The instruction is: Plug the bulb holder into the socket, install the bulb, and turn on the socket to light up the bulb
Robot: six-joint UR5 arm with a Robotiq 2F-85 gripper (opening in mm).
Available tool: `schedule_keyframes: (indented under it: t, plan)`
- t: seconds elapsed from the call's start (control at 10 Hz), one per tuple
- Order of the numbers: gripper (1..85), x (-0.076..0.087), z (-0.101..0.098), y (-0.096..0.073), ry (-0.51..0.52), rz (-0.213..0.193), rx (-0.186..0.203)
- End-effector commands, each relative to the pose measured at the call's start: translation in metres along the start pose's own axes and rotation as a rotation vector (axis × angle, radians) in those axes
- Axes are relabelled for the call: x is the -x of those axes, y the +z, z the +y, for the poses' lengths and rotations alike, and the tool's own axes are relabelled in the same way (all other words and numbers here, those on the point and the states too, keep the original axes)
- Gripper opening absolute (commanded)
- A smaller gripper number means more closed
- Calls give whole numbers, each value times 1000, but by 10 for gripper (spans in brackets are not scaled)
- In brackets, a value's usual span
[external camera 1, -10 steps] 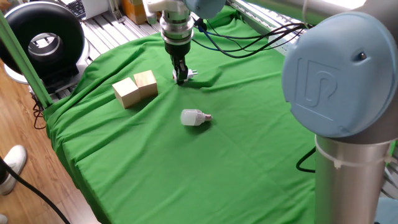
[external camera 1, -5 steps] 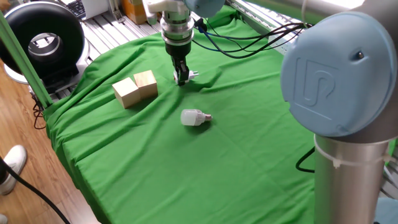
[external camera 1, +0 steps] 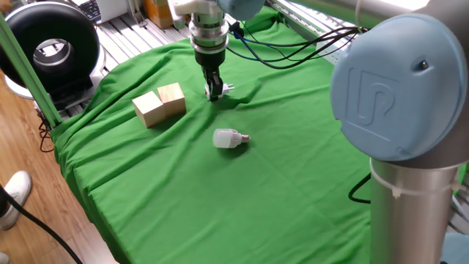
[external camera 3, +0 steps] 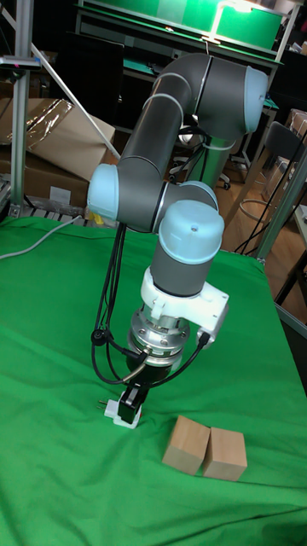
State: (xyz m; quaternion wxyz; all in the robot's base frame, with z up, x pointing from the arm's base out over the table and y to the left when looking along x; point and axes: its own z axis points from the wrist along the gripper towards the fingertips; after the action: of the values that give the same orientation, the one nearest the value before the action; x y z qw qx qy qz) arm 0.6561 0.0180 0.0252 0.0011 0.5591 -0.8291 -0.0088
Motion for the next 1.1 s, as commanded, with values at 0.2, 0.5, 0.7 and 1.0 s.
schedule_keyframes:
  t: [0.2, 0.5, 0.7, 1.0]
  plan:
    - [537, -7, -14, 11, -104, 10, -15]
    - [573, -5, -6, 13, -91, -3, 9]
    - [573, -1, -2, 15, -45, -15, 17]
    - [573, 1, 1, 19, 3, -11, 17]
